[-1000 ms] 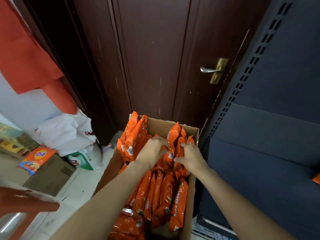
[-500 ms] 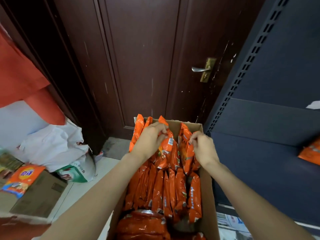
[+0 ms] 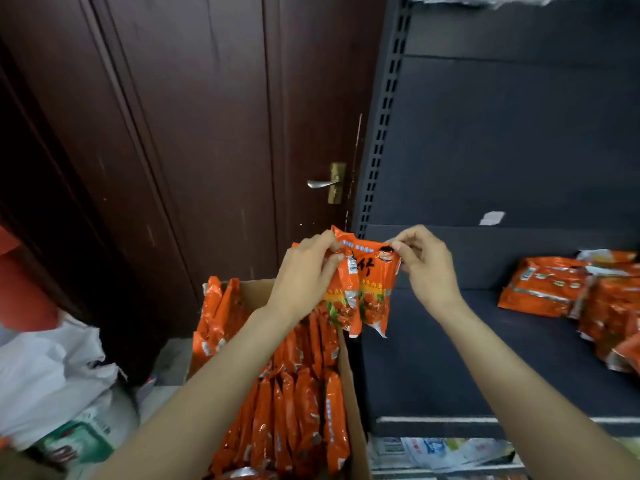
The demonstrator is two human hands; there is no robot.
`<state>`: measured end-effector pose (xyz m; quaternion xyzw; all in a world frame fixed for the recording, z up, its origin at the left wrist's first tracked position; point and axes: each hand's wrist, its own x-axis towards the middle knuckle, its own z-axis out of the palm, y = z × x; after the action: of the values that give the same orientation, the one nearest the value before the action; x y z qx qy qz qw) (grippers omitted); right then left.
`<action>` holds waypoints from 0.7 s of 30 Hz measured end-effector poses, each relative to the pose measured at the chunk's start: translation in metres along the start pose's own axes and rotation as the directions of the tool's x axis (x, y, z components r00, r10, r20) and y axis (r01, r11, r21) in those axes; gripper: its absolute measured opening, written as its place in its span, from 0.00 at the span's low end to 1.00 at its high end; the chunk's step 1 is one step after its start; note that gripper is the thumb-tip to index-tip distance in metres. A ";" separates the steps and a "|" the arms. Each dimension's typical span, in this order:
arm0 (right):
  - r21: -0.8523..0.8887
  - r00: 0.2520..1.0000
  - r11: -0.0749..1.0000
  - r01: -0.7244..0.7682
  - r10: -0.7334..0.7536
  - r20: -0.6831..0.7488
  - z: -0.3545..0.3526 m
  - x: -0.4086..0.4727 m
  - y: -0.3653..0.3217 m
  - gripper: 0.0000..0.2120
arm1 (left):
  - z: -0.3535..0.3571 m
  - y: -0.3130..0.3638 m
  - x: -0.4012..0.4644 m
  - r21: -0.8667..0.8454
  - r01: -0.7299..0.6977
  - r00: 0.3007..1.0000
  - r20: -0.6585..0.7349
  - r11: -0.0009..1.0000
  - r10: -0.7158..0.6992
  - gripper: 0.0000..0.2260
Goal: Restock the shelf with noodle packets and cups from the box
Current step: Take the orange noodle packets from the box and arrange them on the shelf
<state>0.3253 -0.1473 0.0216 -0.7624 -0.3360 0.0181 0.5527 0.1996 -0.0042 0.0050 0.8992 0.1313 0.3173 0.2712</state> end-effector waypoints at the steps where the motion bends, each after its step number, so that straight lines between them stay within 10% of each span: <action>1: 0.011 1.000 1.000 -0.003 0.003 -0.025 -0.016 0.001 0.005 0.10 | 0.011 0.011 0.006 0.007 -0.025 1.000 -0.005 1.000 0.025 0.02; 21: -0.123 0.989 0.991 -0.047 0.064 0.134 -0.296 0.058 0.230 0.07 | 0.298 0.211 0.089 0.292 0.033 0.993 0.095 0.956 -0.063 0.03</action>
<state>0.6017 -0.3997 -0.0397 -0.8002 -0.3524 0.0658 0.4808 0.4723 -0.2615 -0.0245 0.9409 0.1839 0.2410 0.1507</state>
